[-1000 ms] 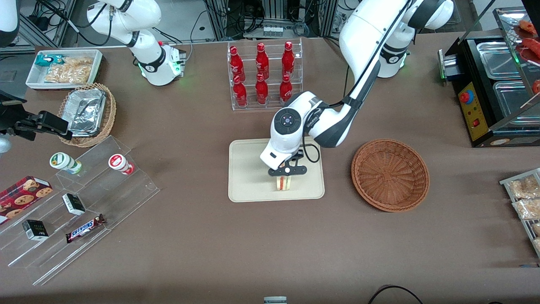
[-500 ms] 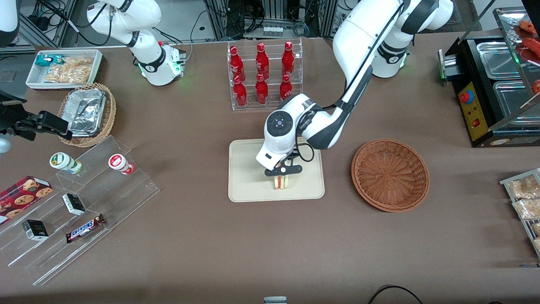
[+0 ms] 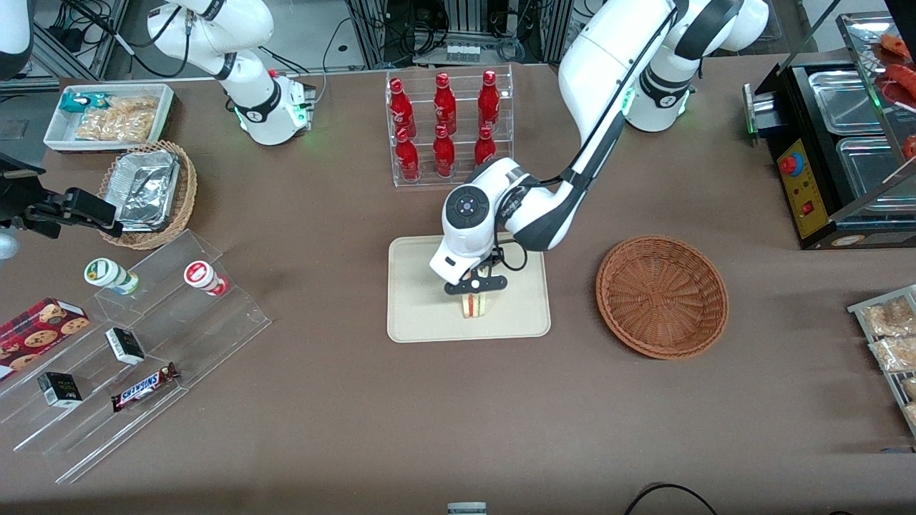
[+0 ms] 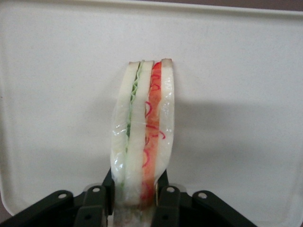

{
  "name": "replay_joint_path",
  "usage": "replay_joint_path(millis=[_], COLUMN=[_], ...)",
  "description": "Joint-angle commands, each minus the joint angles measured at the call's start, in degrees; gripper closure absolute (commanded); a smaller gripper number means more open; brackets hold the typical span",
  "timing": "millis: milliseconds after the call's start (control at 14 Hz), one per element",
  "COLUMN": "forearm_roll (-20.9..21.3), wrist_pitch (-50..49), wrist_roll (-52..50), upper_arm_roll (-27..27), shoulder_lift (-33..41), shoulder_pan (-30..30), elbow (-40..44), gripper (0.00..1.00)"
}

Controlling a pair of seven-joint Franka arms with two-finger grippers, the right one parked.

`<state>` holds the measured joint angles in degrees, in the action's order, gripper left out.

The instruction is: Place sandwich from basket to tray

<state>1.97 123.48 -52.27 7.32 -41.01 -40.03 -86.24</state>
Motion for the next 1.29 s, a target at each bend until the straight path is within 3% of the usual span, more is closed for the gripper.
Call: replay_joint_path(millis=[0,286,500,714,1214], forearm_roll=[0.9,1.1,0.4,0.2,-0.3], wrist_pitch=[-1.8,-8.9,-18.8,-22.0,-24.9], wrist_roll=[-1.1,-0.1,-0.6,0.8,25.2], upper_arm_roll=[-1.0,-2.6,-3.4,-3.3,-3.2], shoulder_lift=[1.4,8.4,14.2,17.9,33.4], shoulder_pan=[-1.9,0.2,5.0,11.0,25.9], elbow=[1.6,1.3,0.8,-1.8,-17.5], gripper=[0.00,0.00,0.00,0.00,0.00])
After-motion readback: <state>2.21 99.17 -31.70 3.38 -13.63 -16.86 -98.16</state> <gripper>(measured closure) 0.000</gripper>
